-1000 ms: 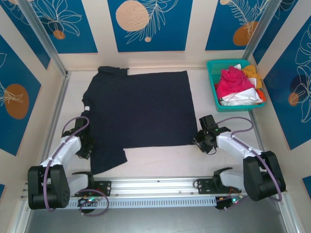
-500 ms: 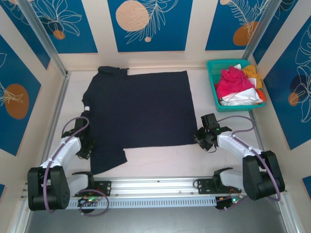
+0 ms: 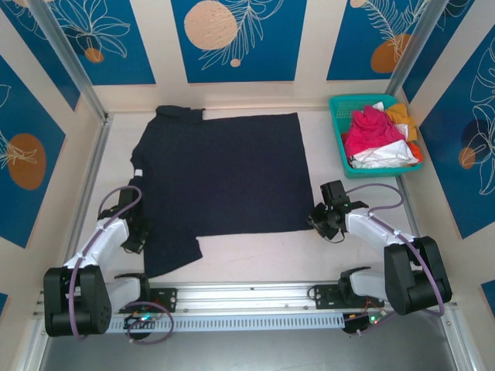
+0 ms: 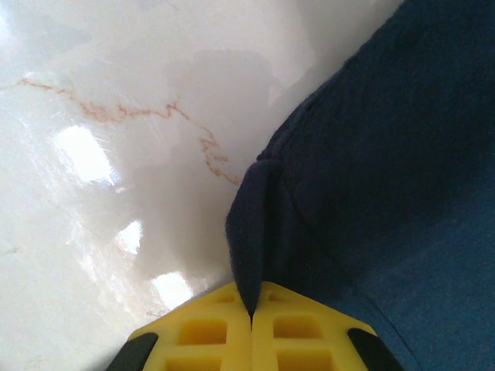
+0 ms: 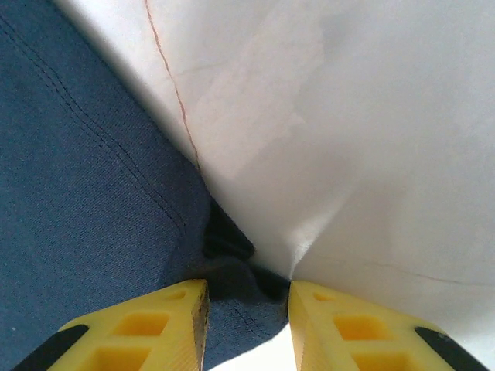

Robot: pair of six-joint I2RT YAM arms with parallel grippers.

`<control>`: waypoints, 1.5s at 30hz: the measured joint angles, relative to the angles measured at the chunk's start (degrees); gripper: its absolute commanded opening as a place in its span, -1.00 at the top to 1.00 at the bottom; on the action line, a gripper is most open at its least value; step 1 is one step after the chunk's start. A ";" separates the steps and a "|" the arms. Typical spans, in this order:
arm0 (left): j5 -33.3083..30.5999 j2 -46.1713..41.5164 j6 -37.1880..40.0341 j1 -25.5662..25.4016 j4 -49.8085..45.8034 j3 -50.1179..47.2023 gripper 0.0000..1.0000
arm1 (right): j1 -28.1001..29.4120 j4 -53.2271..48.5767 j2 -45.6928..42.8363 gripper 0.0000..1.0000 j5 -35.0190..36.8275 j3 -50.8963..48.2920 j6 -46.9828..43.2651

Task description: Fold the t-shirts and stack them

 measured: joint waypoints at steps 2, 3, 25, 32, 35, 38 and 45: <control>0.00 0.00 0.00 0.00 0.02 0.00 1.00 | 0.00 0.00 0.20 0.29 -0.09 0.07 -0.02; 0.02 0.00 0.00 0.00 0.02 0.00 1.00 | 0.00 -0.11 0.52 0.29 -0.11 0.28 -0.07; -0.26 -3.91 1.73 0.00 -2.97 0.35 1.00 | 0.00 -10.49 -8.35 1.00 1.07 3.06 -2.12; -0.81 -9.97 4.83 0.00 -10.23 3.41 1.00 | 3.87 -19.04 -18.99 1.00 2.47 2.25 0.52; -1.77 -11.74 5.97 0.00 -12.94 5.46 1.00 | 4.81 -19.85 -21.86 1.00 3.45 2.32 1.22; -2.49 -10.71 6.75 0.00 -13.60 8.87 1.00 | 4.81 -19.87 -20.85 1.00 4.79 3.65 1.29; -3.32 -1.57 9.99 0.00 -12.55 18.03 1.00 | 4.57 -16.31 -13.81 1.00 7.17 11.85 -1.62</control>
